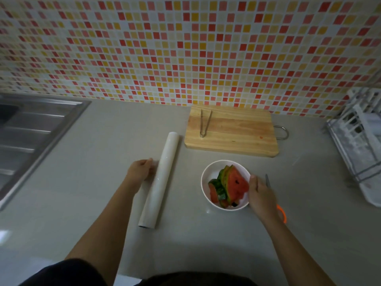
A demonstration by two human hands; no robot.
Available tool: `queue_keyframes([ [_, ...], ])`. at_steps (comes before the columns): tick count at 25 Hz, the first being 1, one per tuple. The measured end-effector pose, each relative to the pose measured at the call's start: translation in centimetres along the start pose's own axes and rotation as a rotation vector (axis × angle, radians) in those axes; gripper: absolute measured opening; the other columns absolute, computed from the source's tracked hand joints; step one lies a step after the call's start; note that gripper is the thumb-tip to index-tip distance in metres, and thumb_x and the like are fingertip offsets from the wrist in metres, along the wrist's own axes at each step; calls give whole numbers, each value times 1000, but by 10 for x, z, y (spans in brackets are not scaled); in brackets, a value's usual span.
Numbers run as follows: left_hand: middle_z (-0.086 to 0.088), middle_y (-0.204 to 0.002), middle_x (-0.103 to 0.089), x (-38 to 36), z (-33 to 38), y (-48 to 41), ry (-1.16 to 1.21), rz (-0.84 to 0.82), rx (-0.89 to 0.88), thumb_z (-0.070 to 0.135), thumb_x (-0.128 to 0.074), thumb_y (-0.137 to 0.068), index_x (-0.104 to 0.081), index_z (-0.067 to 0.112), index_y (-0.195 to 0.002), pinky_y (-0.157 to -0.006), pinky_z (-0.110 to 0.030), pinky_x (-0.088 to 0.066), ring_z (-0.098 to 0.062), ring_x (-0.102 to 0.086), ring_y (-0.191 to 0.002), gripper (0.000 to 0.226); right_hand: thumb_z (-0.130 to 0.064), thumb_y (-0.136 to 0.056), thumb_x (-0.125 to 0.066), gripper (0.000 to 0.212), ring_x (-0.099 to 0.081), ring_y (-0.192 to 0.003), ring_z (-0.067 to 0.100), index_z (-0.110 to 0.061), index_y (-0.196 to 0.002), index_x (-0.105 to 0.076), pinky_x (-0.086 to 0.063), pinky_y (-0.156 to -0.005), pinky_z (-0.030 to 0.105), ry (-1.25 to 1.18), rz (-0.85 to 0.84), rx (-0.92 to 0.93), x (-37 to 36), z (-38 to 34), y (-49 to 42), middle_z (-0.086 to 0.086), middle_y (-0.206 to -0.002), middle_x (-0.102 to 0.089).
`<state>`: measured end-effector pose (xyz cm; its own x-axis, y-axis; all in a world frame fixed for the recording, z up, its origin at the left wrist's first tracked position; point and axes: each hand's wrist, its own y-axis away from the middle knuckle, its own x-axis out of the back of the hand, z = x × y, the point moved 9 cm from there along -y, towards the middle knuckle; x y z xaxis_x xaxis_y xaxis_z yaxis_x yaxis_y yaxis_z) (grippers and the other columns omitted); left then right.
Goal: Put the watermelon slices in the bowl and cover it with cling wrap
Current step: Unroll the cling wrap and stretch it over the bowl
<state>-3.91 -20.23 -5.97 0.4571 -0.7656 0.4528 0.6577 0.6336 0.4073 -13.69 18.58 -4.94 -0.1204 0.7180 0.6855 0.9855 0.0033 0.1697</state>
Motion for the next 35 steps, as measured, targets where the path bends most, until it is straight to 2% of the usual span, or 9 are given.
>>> queue_keyframes([
  [5,-5,-74,-56,-28,15,6,-178,-169,-63,41,-52,-93,-62,9,-77,-68,-30,-37,-19,-49,-73,37,-28,-101,-27,42,-50,-118,41,-1,-104,-58,-40,-92,42,45,-16,33,-2,-4,-1,27,-117,-60],
  [7,-3,-70,-53,-34,19,5,-224,-194,-56,42,-51,-93,-61,7,-76,-66,-28,-38,-21,-49,-71,39,-30,-100,-26,42,-55,-109,41,-3,-103,-58,-41,-85,40,45,-25,19,-2,-3,-1,26,-115,-60],
  [12,-11,-82,-57,-37,33,11,-281,-160,-45,40,-56,-90,-59,2,-87,-66,-31,-43,-29,-55,-77,38,-38,-99,-22,44,-57,-108,37,-14,-109,-58,-41,-84,39,76,-48,31,3,-1,0,20,-120,-61],
  [15,-14,-107,-63,-30,60,24,-95,-99,-84,42,-62,-87,-61,4,-114,-77,-35,-51,-33,-63,-99,47,-45,-97,-26,47,-55,-118,29,-21,-121,-58,-39,-96,38,-138,63,34,31,-8,-4,10,-126,-62],
  [19,-12,-88,-69,-55,170,77,197,-203,-397,38,-61,-88,-70,12,-97,-76,-41,-57,-31,-67,-85,29,-37,-97,-38,31,-64,-100,20,-26,-110,-64,-46,-84,29,-421,86,239,75,-94,-30,-6,-97,-69],
  [22,-14,-100,-64,-80,228,122,319,-262,-545,36,-62,-88,-64,21,-100,-80,-47,-56,-34,-66,-93,19,-34,-95,-45,23,-66,-85,7,-29,-106,-64,-51,-83,27,-594,88,350,112,-165,-42,-8,-97,-69],
  [26,-5,-106,-62,-94,256,150,404,-258,-639,36,-67,-83,-58,20,-109,-84,-44,-56,-28,-63,-98,32,-42,-90,-53,16,-67,-85,-4,-37,-100,-65,-52,-71,11,-741,90,460,154,-219,-43,-15,-94,-71],
  [29,-4,-107,-62,-98,262,158,421,-242,-666,34,-67,-83,-57,19,-109,-83,-42,-56,-26,-62,-98,32,-45,-81,-64,22,-69,-91,3,-32,-98,-68,-54,-75,18,-805,56,490,163,-236,-39,-9,-98,-73],
  [35,-2,-111,-59,-93,265,166,353,-133,-759,33,-69,-83,-54,19,-110,-85,-41,-54,-18,-61,-99,34,-30,-76,-75,21,-71,-87,8,-21,-94,-72,-58,-82,34,-866,198,492,171,-238,-29,-7,-93,-74],
])
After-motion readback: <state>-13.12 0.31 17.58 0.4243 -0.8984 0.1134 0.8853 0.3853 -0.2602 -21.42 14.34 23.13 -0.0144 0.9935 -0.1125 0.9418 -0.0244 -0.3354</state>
